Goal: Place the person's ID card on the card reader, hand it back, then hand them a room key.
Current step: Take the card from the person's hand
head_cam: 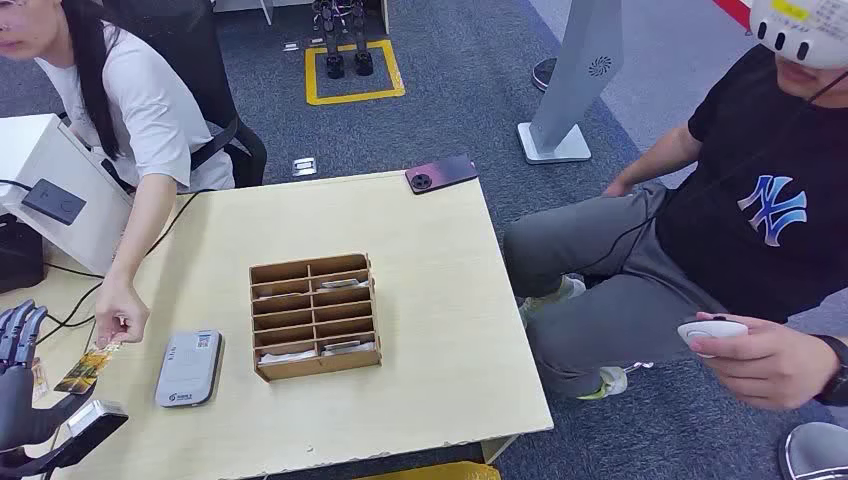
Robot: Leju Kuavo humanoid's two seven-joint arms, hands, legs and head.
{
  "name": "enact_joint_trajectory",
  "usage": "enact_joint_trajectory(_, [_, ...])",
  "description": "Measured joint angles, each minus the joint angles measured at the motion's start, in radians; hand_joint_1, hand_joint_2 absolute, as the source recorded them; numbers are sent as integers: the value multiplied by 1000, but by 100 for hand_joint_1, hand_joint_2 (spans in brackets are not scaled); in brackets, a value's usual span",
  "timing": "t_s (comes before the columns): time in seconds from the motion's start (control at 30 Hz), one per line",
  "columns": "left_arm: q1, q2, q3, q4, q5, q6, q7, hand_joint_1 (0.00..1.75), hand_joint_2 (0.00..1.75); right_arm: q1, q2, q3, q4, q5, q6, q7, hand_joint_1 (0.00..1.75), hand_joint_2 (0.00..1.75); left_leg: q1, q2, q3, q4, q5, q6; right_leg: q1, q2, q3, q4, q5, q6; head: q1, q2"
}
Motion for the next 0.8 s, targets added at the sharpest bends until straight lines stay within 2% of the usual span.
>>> enact_joint_trajectory(0.47, [0,0,0,3,0,0,0,0,175,0,0,0,0,0,0,0,0,0,0,0,0,0,0,0,0,0,0,0,0,0,0,0])
enact_joint_trajectory(0.6, [-4,0,0,5,13,-9,5,175,175,0,0,0,0,5,-8,3,0,0,0,0,0,0,0,0,0,0,0,0,0,0,0,0])
enact_joint_trajectory(0.8, [-117,-5,0,105,132,-88,31,175,175,-8,6,15,0,42,-80,34,0,0,0,-4,-1,0,1,1,0,-5,1,0,0,0,0,0])
